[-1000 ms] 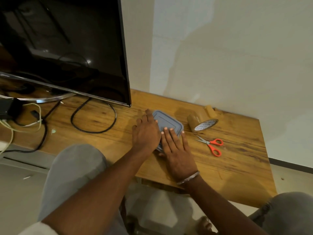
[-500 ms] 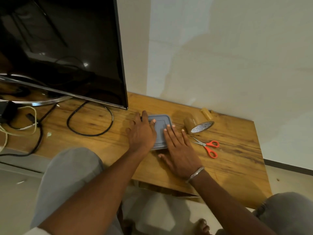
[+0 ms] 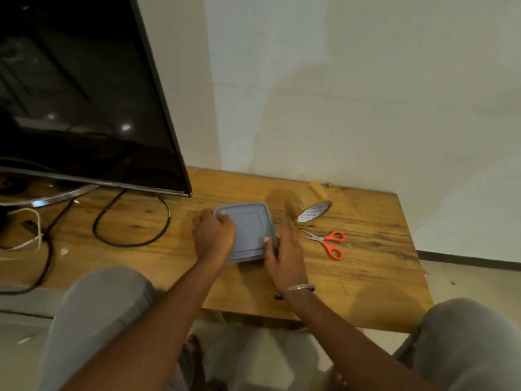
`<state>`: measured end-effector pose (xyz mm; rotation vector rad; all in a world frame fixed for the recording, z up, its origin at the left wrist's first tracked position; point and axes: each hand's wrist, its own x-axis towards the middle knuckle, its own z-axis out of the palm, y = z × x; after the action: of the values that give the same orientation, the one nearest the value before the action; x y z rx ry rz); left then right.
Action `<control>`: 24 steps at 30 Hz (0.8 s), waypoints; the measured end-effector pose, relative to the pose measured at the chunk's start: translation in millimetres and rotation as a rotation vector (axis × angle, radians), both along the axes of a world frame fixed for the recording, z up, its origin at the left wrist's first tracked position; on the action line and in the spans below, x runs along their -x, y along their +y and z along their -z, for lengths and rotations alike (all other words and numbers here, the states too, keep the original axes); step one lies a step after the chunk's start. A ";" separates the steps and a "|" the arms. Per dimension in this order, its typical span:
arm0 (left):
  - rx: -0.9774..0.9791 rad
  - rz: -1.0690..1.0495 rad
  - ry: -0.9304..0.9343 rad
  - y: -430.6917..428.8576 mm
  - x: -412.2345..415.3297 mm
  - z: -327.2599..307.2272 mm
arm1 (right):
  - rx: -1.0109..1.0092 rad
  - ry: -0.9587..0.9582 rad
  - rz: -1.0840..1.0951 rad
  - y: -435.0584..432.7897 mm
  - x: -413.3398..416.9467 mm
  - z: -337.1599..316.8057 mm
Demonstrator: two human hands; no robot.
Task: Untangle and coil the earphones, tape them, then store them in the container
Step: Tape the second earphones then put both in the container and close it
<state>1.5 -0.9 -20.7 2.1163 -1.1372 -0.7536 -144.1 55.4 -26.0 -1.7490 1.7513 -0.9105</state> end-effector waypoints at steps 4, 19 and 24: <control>0.100 -0.025 0.131 12.8 -9.8 -24.0 | -0.095 -0.200 0.209 0.8 -2.3 -26.0; 0.333 0.262 0.470 -38.6 172.8 -151.0 | 0.300 -0.474 0.654 -59.2 185.1 -149.3; 0.203 0.489 0.151 -25.6 246.3 -124.5 | 0.181 -0.397 0.746 -61.2 233.5 -105.8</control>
<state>-244.8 -26.6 103.9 1.5999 -1.5950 -0.9499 -377.6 -5.8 79.8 -0.8742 2.0959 -1.6269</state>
